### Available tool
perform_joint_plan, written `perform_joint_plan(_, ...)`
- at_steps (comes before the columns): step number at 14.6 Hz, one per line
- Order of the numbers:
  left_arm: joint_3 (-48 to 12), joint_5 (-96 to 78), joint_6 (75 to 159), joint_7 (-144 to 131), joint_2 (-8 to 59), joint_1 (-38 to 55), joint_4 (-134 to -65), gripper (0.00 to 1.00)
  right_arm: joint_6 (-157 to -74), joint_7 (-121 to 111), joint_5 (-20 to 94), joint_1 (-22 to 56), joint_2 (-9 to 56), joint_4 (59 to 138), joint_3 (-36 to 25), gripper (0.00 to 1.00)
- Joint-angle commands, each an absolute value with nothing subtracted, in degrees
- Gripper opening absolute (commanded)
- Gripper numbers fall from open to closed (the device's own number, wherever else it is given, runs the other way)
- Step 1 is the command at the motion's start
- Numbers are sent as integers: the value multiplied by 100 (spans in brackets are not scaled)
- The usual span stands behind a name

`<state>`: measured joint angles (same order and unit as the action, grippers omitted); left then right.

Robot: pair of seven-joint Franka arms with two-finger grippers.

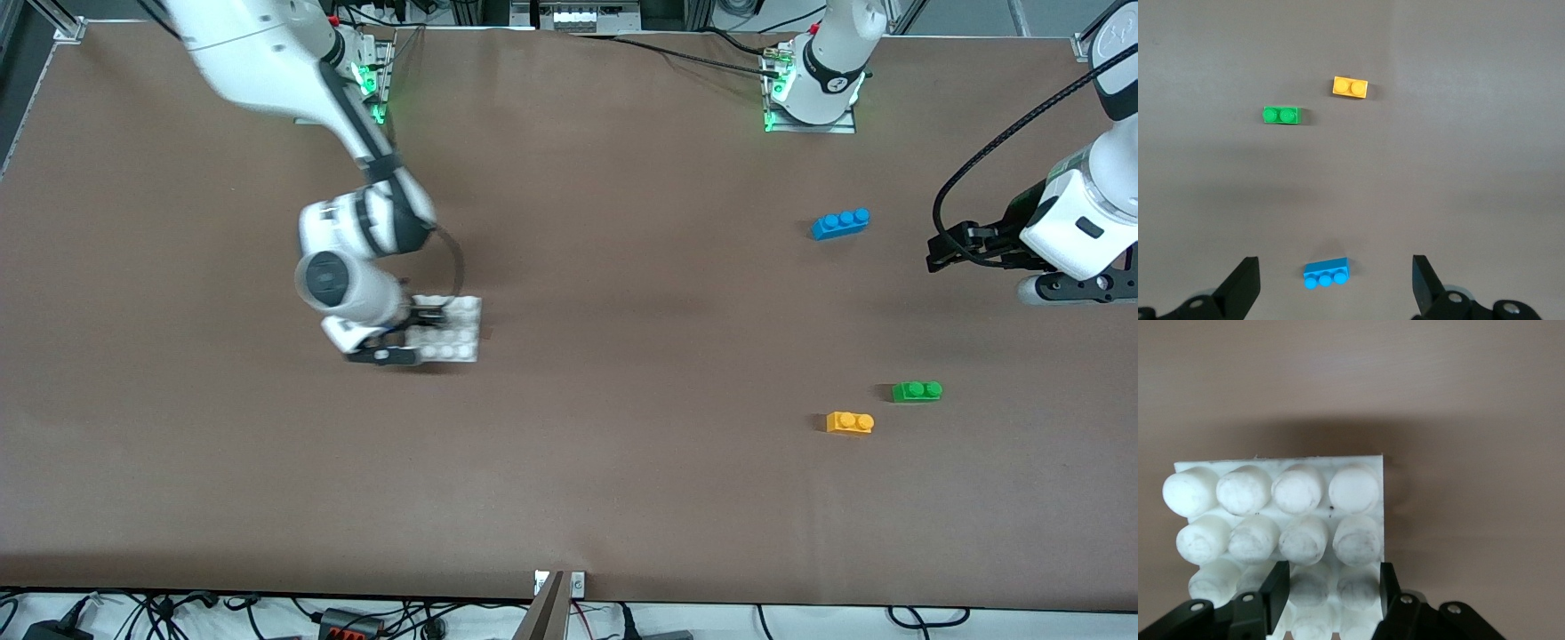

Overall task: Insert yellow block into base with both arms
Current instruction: 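Move the base with the right gripper while the left gripper reaches the block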

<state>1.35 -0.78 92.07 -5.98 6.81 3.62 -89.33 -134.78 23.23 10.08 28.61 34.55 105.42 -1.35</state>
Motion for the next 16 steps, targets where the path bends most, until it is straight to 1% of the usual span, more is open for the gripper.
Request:
perform_joint_plan(1,167,-53,9149,-483,624,396,-8903,100,-13535,2681,1063,3260,4095,9906,-185,51)
perform_joint_plan(3,167,-35,9202,-483,685,422,-8886,100,-13579,2733,1072,3444,4297,9678,-89,50)
perform_joint_plan(4,176,-61,9228,-475,816,413,-8886,100,-13579,2742,1072,3489,4367,9538,-44,48)
perform_joint_plan(5,219,-53,9429,-475,922,387,-8886,100,-13579,2786,1072,3507,4412,9458,43,47)
perform_joint_plan(7,229,-35,10113,-475,1141,369,-8999,100,-13579,3074,1072,3507,4508,9230,298,47)
perform_joint_plan(8,229,-53,10325,-475,1421,343,-8939,100,-13579,3224,1072,3507,4561,9124,377,47)
perform_joint_plan(12,237,-53,11651,-483,2389,308,-9009,100,-13597,3506,1064,3516,4956,8623,738,47)
perform_joint_plan(14,237,-18,12066,-483,2732,308,-9018,100,-13597,3551,1063,3516,5220,8229,930,47)
perform_joint_plan(16,237,9,12444,-483,3031,325,-9026,100,-13658,3734,1055,3603,5335,8034,1002,47)
